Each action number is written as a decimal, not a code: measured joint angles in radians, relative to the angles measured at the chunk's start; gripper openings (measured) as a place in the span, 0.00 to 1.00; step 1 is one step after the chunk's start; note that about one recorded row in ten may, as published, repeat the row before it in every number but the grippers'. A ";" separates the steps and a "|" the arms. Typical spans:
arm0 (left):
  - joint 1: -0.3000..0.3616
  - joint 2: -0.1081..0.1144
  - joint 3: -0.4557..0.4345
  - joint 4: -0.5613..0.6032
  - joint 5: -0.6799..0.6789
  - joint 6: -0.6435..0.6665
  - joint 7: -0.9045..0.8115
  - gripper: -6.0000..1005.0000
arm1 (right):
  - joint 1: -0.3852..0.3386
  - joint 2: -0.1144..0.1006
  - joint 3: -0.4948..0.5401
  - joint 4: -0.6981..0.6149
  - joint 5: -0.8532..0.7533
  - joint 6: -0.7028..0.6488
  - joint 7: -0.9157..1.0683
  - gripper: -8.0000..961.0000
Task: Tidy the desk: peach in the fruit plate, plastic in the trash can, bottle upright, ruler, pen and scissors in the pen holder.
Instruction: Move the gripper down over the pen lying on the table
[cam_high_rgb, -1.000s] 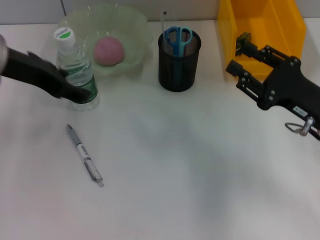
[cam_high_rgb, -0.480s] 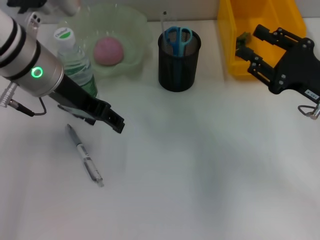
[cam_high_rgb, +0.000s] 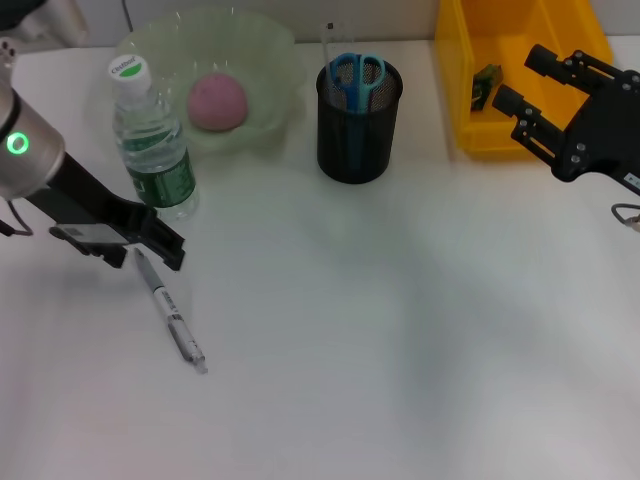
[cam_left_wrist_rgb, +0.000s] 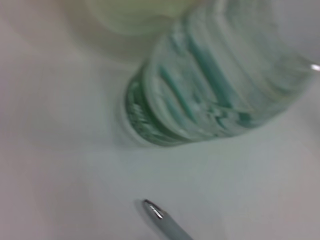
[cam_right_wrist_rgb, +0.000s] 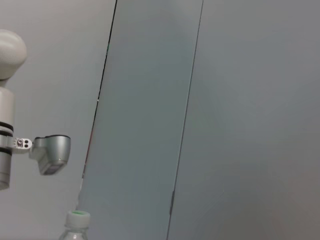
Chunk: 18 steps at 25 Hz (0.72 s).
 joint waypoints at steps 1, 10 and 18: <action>-0.004 0.001 -0.013 -0.007 0.007 -0.003 0.000 0.73 | 0.001 0.000 0.000 0.000 0.001 0.004 -0.005 0.52; -0.098 0.017 -0.154 -0.190 0.059 -0.052 -0.001 0.72 | 0.009 0.003 0.000 -0.002 0.005 0.016 -0.016 0.52; -0.120 0.021 -0.226 -0.242 0.099 -0.070 -0.003 0.71 | 0.015 0.003 0.000 -0.003 0.008 0.022 -0.041 0.52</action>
